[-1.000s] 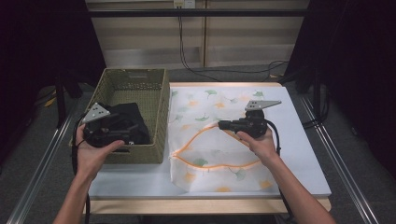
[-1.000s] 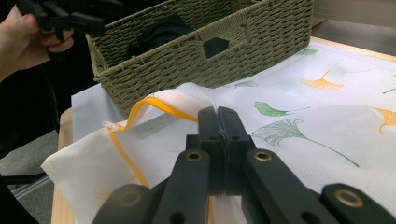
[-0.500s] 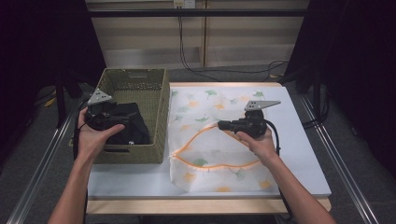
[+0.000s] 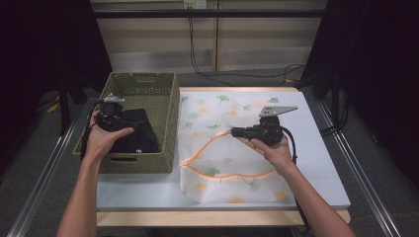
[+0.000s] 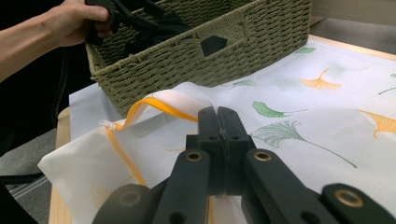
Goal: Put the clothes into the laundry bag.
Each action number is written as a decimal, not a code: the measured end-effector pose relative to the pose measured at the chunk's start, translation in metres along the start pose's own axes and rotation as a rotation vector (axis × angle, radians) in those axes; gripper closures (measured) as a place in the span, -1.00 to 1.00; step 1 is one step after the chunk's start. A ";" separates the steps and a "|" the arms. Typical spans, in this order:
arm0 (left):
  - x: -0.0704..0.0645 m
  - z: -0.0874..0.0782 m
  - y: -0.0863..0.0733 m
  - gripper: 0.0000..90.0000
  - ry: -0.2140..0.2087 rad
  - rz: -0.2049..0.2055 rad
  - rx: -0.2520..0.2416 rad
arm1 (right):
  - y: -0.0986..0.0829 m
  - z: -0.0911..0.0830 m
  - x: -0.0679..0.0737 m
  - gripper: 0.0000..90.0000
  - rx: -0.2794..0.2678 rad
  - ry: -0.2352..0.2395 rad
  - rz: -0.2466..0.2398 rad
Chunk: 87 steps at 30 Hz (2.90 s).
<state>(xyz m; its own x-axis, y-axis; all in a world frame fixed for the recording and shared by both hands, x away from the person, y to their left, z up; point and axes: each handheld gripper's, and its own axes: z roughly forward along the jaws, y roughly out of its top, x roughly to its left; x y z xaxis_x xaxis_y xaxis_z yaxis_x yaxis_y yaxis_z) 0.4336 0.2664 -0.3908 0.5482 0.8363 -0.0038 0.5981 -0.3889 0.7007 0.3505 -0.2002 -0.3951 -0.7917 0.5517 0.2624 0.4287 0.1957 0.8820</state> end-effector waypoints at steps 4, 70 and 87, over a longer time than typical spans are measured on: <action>0.001 0.008 0.004 -0.83 0.007 0.085 0.121 | 0.000 0.001 0.000 1.00 0.002 0.001 -0.002; 0.021 0.055 -0.007 0.29 0.010 -0.029 0.553 | -0.002 0.000 -0.001 1.00 0.012 -0.019 0.000; 0.025 0.029 0.006 0.42 -0.089 -0.078 0.339 | 0.000 0.000 -0.002 1.00 0.011 -0.026 0.002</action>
<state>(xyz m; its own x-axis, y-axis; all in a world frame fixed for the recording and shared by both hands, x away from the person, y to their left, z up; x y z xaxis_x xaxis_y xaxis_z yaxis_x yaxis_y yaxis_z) 0.4682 0.2735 -0.4076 0.5329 0.8375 -0.1207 0.7920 -0.4434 0.4197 0.3520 -0.2017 -0.3959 -0.7793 0.5731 0.2534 0.4347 0.2032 0.8773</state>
